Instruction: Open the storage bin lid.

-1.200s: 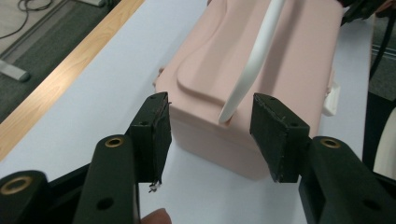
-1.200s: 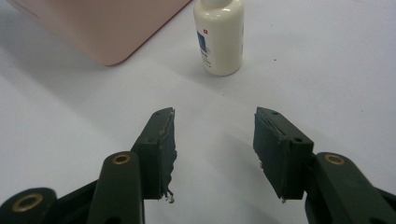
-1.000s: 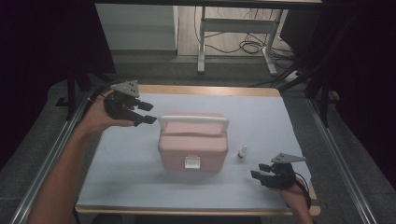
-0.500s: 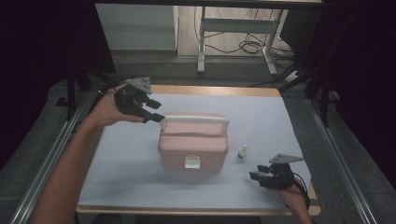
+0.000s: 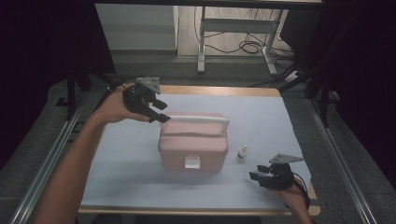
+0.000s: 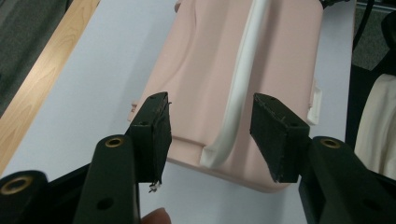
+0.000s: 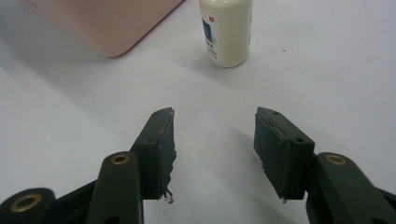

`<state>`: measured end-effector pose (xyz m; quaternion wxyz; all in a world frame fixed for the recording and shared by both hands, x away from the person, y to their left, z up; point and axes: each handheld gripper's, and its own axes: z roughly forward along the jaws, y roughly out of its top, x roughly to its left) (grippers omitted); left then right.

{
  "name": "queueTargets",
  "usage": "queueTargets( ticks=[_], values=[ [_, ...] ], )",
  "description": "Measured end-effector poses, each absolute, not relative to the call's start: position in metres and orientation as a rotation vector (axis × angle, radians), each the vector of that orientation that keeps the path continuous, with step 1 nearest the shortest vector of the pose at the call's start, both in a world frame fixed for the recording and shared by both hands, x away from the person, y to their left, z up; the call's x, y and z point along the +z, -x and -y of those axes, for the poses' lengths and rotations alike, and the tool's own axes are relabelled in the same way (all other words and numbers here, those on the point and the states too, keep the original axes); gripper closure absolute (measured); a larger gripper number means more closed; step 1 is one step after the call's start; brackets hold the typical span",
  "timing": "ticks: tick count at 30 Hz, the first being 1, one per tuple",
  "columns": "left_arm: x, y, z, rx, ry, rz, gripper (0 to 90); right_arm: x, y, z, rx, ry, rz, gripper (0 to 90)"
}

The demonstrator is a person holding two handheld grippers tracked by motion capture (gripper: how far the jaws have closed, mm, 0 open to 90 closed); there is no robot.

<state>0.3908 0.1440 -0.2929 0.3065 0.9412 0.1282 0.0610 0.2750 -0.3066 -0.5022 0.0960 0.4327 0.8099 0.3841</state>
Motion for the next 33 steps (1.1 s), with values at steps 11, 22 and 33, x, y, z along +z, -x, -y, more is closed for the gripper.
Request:
queueTargets(
  ticks=[11,22,33],
  values=[
    [-0.296,-0.396,-0.12,0.135,-2.562,-0.29,54.7,-0.503,-0.275,0.306,1.137,-1.278,-2.403,48.0],
    [-0.304,-0.395,-0.098,0.12,-2.646,-0.237,66.3,-0.502,-0.274,0.307,1.139,-1.273,-2.402,48.0],
    [-0.304,-0.394,-0.091,0.1,-2.703,-0.18,79.2,-0.504,-0.274,0.305,1.133,-1.281,-2.404,48.0]
  ],
)
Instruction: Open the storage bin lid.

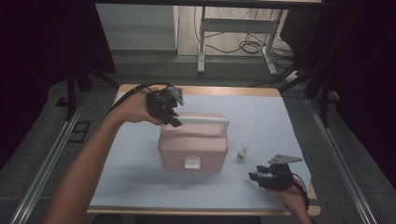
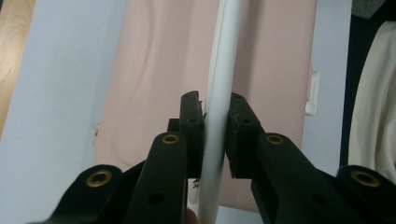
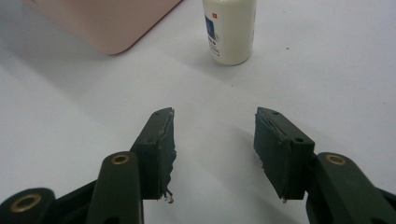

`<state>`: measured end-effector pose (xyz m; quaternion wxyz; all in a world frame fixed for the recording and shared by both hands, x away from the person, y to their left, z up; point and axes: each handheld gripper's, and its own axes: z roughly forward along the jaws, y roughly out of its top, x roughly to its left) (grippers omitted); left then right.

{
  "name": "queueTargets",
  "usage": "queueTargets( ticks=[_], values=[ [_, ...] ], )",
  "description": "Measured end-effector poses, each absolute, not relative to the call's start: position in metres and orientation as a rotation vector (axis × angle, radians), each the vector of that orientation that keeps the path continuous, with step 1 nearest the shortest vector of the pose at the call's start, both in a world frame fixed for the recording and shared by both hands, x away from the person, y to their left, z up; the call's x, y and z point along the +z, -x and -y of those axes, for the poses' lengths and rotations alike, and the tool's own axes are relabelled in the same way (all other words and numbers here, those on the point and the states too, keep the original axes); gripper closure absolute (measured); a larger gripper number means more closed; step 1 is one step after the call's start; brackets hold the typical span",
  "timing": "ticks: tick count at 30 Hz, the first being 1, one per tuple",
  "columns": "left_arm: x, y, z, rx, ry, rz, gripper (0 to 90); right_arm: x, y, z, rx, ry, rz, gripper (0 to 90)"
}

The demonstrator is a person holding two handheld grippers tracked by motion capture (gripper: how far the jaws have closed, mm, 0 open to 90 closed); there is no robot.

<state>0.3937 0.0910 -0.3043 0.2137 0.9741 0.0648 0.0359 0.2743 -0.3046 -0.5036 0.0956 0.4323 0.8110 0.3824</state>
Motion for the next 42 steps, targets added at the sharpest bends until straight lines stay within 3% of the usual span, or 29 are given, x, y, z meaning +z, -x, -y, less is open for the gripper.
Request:
queueTargets(
  ticks=[25,37,42],
  values=[
    [-0.29,-0.413,-0.094,0.008,-2.669,-0.175,79.8,-0.501,-0.27,0.303,1.139,-1.263,-2.396,50.1],
    [-0.287,-0.416,-0.093,-0.006,-2.675,-0.178,79.7,-0.481,-0.261,0.298,1.18,-1.208,-2.352,82.2],
    [-0.287,-0.416,-0.094,-0.005,-2.672,-0.18,79.7,-0.473,-0.259,0.299,1.213,-1.204,-2.321,89.5]
  ],
)
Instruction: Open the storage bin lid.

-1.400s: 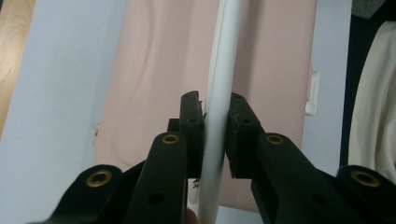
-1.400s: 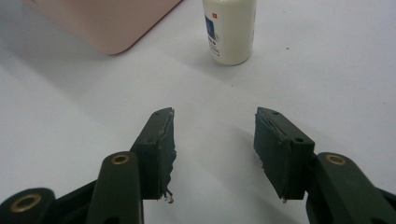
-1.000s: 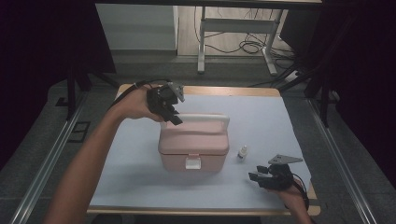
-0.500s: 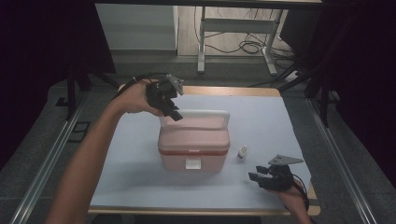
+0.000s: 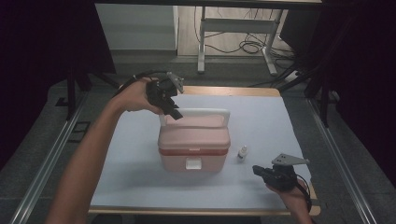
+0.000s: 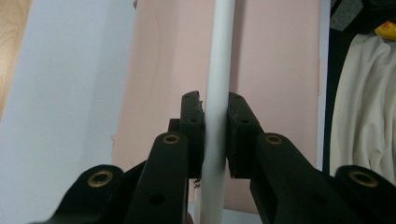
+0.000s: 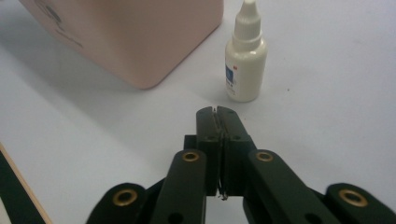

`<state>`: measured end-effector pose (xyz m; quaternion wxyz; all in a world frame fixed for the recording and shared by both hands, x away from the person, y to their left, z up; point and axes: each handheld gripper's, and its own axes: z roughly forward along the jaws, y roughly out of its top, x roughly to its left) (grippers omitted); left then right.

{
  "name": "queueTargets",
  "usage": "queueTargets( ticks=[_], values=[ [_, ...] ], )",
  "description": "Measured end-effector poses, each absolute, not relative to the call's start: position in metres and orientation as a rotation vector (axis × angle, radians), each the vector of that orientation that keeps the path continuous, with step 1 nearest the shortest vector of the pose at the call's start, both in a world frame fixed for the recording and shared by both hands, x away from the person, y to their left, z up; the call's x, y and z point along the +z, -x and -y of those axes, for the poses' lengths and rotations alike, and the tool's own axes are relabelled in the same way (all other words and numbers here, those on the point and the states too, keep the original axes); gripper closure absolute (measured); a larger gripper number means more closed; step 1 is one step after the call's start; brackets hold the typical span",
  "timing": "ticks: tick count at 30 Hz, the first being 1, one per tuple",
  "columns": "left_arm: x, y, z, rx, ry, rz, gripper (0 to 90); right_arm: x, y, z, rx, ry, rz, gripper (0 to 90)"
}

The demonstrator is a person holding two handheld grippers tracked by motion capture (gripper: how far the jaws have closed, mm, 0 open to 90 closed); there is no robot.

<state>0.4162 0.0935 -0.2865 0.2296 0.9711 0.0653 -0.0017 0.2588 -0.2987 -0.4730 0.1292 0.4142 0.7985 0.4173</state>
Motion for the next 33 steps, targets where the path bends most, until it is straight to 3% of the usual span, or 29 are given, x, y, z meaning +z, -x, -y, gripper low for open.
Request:
queueTargets(
  ticks=[17,23,33],
  values=[
    [-0.284,-0.417,-0.094,-0.009,-2.67,-0.175,79.8,-0.435,-0.254,0.274,1.317,-1.067,-2.265,90.0],
    [-0.284,-0.418,-0.095,-0.014,-2.665,-0.174,79.8,-0.415,-0.262,0.243,1.363,-0.955,-2.283,90.0],
    [-0.284,-0.418,-0.095,-0.015,-2.663,-0.172,79.7,-0.413,-0.276,0.21,1.388,-0.901,-2.282,90.0]
  ],
)
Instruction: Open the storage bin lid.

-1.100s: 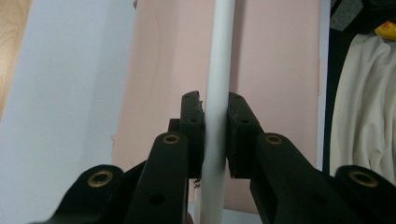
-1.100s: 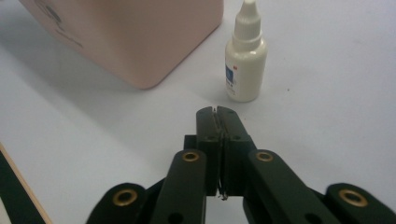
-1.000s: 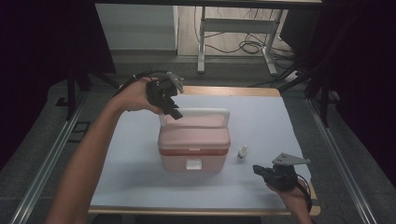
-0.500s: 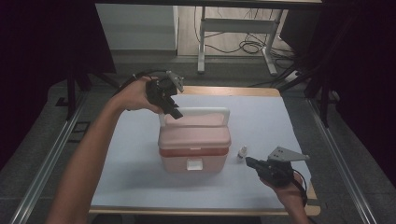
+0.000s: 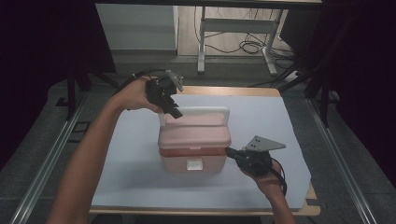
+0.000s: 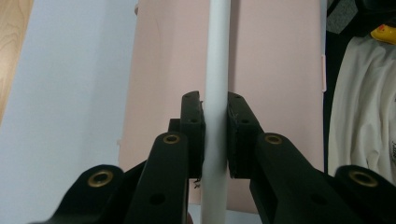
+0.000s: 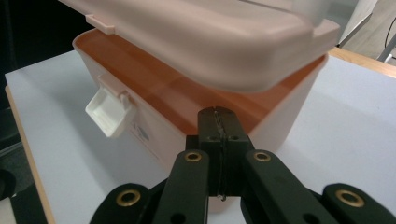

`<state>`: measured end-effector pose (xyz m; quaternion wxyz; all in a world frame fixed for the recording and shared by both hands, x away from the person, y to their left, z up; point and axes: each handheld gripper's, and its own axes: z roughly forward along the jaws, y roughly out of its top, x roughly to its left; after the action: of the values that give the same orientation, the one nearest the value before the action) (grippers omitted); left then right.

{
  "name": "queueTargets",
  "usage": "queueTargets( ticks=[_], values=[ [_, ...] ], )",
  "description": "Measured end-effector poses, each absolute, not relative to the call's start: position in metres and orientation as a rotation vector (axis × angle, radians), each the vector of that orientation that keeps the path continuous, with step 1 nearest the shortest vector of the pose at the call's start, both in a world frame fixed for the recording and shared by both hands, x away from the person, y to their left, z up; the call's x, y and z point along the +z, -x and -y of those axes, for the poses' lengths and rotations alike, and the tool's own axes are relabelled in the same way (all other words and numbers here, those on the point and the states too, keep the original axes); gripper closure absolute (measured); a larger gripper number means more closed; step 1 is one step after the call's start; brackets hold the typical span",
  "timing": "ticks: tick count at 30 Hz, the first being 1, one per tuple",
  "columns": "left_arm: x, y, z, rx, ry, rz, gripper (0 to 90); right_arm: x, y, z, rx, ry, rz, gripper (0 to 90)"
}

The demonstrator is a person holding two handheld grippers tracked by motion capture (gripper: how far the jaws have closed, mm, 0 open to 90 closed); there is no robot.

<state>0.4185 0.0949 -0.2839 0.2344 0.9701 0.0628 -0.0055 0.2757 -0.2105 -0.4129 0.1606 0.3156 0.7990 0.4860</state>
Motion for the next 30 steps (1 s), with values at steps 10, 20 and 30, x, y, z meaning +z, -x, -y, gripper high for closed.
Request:
queueTargets(
  ticks=[10,20,30],
  values=[
    [-0.284,-0.417,-0.094,-0.006,-2.668,-0.173,79.7,-0.413,-0.279,0.202,1.4,-0.908,-2.253,90.0],
    [-0.285,-0.413,-0.095,0.043,-2.664,-0.173,78.2,-0.412,-0.279,0.201,1.403,-0.911,-2.24,90.0],
    [-0.277,-0.407,-0.1,0.113,-2.617,-0.169,67.1,-0.413,-0.279,0.201,1.398,-0.911,-2.243,90.0]
  ],
)
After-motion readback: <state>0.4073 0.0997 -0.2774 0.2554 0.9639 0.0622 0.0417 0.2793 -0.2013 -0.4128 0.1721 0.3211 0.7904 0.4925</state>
